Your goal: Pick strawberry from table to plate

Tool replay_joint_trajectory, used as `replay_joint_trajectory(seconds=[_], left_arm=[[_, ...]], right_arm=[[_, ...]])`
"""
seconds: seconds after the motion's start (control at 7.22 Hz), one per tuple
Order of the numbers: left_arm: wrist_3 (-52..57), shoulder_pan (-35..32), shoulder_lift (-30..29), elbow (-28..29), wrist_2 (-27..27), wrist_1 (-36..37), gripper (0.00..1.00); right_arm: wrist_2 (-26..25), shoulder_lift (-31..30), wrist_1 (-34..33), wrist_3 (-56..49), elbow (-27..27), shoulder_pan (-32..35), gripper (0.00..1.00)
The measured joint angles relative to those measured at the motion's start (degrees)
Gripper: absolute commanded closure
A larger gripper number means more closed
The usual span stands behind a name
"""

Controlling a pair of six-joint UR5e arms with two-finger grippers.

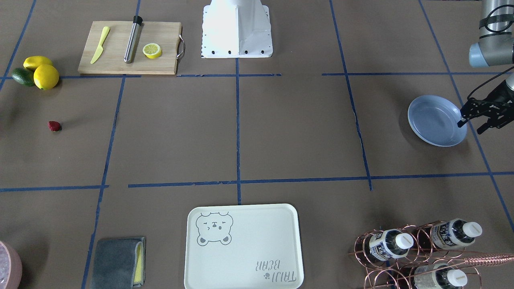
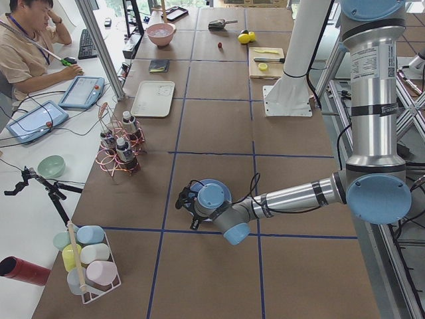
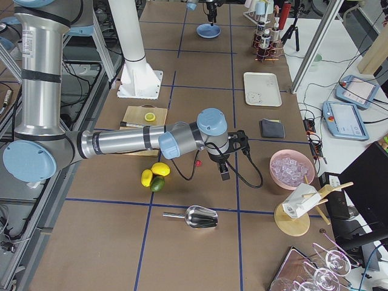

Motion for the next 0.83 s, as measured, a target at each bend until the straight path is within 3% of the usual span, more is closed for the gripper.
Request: replay_joint_trajectory(seconds=[0.14,0.55,0.83], left_arm=[[0.1,1.1,0.0,0.0,0.7,-0.3,1.00],[0.2,1.9,0.3,-1.9,0.7,-1.0,1.00],[-0.3,1.9,-0.7,-7.3,-3.5,2.5,1.00]], right_arm=[[0.0,-0.1,0.0,0.0,0.0,0.0,0.00],[0.0,-0.3,0.0,0.1,0.1,0.0,0.00],[0.1,-0.3,0.0,0.1,0.3,0.0,0.00]])
